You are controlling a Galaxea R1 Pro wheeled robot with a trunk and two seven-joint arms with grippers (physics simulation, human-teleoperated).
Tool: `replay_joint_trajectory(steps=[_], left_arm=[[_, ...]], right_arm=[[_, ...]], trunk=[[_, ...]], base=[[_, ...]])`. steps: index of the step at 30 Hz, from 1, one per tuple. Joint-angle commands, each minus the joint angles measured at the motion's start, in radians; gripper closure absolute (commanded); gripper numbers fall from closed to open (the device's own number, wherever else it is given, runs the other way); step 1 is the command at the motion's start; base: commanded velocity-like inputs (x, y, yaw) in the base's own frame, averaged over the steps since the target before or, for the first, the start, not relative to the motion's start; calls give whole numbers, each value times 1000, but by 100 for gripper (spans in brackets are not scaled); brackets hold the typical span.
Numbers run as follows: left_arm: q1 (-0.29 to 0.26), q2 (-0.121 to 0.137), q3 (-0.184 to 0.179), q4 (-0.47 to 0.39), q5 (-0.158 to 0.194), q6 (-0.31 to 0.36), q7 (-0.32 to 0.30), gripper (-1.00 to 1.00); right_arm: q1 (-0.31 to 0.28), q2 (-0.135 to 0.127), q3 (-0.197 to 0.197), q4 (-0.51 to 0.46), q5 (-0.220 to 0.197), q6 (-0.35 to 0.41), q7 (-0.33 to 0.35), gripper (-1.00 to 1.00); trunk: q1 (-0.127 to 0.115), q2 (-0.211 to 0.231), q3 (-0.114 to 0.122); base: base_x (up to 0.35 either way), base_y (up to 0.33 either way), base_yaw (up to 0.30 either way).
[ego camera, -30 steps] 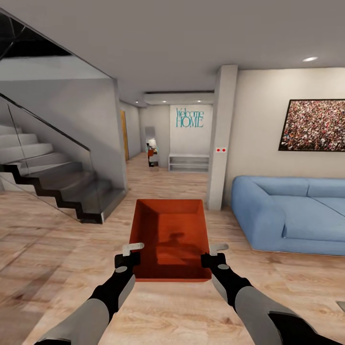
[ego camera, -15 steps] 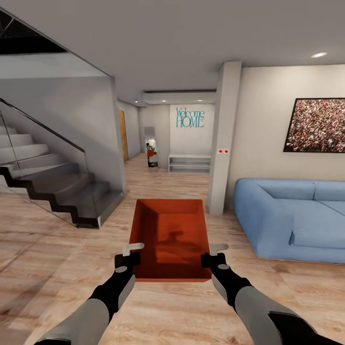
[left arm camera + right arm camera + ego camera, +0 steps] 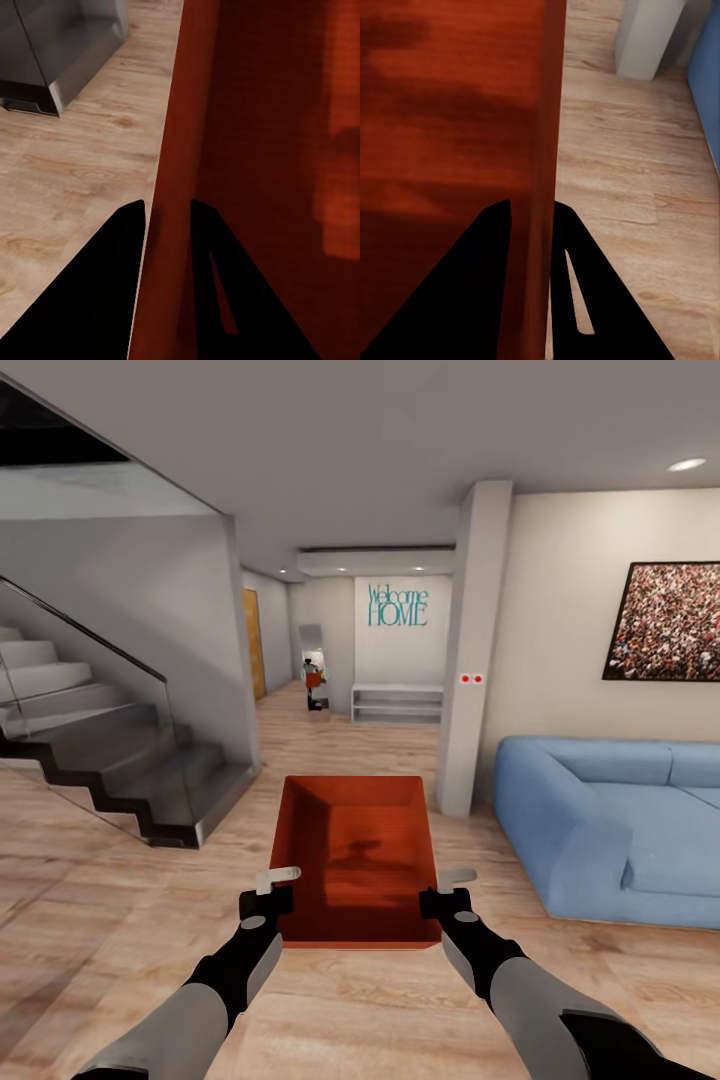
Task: Move the two storage containers from the living room to the garage. In the garage, place one container on the floor and stack the other container on top of it (either order is fine).
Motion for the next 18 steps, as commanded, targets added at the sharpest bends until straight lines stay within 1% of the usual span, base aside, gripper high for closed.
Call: replay_joint_trajectory(steps=[1,18], left_arm=[[-1,25,0,-2,-15,-56,26,100],[-1,25,0,-2,-15,-56,25,100]], right_arm=[[-1,1,-44,4,2,-3,4,100],[-1,1,-44,4,2,-5,4,100]], trunk=[[1,-2,-2],[1,-2,-2]], base=[[322,0,0],[322,0,0]])
